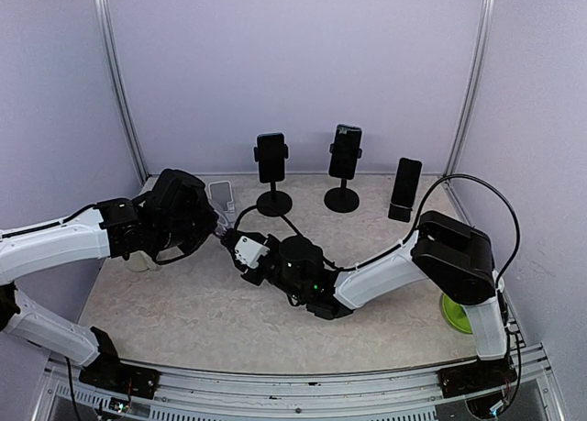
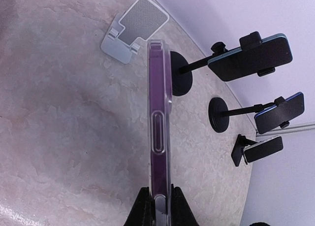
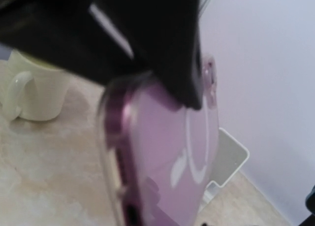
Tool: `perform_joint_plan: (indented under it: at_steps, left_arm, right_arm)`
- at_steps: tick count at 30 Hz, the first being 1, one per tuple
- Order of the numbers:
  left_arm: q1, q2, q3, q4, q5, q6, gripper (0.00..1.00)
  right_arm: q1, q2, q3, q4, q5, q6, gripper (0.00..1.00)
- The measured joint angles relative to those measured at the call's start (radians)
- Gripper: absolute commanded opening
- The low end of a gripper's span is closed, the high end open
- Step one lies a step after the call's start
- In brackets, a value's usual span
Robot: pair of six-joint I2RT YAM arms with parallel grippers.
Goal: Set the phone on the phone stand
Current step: Pass from the left arm to the right
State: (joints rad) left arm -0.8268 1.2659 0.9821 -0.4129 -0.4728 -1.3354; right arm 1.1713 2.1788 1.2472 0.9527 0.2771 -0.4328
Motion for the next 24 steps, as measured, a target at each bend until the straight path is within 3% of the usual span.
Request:
perform_joint_plan:
  at_steps: [6, 10, 14, 19, 24]
  left_arm:
    - [-0.005, 0.000, 0.000, 0.006, -0.006, -0.008, 0.00]
    - [-0.005, 0.000, -0.001, 0.011, -0.016, -0.021, 0.00]
    - [-0.005, 0.000, -0.010, 0.008, -0.031, -0.052, 0.02]
    - [-0.005, 0.000, -0.014, 0.014, -0.031, -0.049, 0.33]
    - [-0.008, -0.080, -0.060, 0.062, -0.031, 0.012, 0.76]
  right_arm:
    - [0.000, 0.004, 0.028, -0.001, 0.001, -0.010, 0.20]
    - [0.005, 0.011, 0.039, -0.006, 0.005, -0.030, 0.02]
    - [0.007, 0.023, 0.052, -0.014, 0.026, -0.064, 0.00]
    - [0.009, 0.023, 0.052, -0.013, 0.034, -0.060, 0.00]
    - [0.008, -0.016, -0.031, -0.016, 0.023, -0.031, 0.00]
